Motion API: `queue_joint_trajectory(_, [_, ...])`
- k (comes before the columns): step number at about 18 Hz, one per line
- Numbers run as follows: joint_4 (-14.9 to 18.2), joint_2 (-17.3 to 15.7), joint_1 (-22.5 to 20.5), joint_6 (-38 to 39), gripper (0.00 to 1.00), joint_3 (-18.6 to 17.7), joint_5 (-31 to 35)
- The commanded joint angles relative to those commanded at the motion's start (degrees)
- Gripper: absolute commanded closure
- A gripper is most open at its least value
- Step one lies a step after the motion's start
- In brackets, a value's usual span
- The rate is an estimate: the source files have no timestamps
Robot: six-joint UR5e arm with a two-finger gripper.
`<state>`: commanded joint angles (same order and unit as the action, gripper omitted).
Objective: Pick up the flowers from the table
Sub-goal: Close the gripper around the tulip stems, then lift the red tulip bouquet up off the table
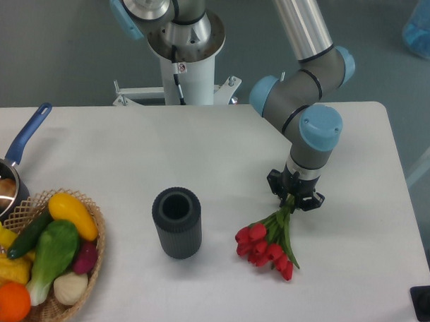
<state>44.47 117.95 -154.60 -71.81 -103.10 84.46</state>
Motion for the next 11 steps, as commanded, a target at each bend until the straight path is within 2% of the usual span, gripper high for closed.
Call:
queue_joint_trajectory(4, [0.0,0.0,-0.1,0.0,0.87,0.4,0.0])
queue_joint_trajectory(11, [0.2,-0.4,-0.2,0.3,0.87,1.6,-0.2])
